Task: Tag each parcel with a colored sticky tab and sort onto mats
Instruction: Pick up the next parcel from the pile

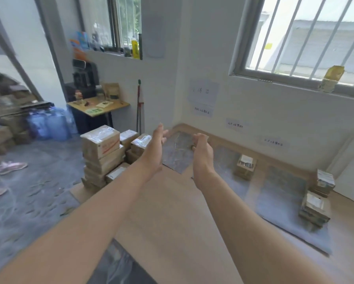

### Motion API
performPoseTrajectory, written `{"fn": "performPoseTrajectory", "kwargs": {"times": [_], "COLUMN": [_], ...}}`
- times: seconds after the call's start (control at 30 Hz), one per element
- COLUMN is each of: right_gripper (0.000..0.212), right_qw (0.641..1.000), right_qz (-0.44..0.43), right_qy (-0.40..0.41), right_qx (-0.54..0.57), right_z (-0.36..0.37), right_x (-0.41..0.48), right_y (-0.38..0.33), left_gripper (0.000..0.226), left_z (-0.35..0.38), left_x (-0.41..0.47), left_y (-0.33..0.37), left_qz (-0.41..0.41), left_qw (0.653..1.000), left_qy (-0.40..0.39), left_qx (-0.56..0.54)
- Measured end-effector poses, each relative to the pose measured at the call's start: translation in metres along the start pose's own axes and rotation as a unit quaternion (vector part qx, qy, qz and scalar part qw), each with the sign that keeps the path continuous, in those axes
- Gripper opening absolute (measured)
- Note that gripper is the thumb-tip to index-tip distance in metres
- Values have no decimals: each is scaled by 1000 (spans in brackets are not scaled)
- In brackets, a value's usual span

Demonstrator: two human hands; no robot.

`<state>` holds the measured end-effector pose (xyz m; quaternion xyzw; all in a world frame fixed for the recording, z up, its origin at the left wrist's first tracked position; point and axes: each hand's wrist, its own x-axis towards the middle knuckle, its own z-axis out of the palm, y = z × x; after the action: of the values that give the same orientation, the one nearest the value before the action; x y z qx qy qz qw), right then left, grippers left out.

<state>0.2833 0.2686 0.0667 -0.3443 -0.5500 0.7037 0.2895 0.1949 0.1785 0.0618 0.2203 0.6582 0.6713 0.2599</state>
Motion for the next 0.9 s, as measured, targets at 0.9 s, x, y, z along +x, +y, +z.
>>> {"fn": "performPoseTrajectory", "kwargs": {"times": [0.9], "right_gripper": [29], "right_qw": [988], "right_qz": [123], "right_qy": [72], "right_qx": [-63], "right_z": [263], "right_x": [85], "right_y": [186], "left_gripper": [72], "left_z": [-282], "left_x": [141], "left_y": [-152], "left_qz": [-153], "left_qw": [985], "left_qy": [-80], "left_qx": [21]}}
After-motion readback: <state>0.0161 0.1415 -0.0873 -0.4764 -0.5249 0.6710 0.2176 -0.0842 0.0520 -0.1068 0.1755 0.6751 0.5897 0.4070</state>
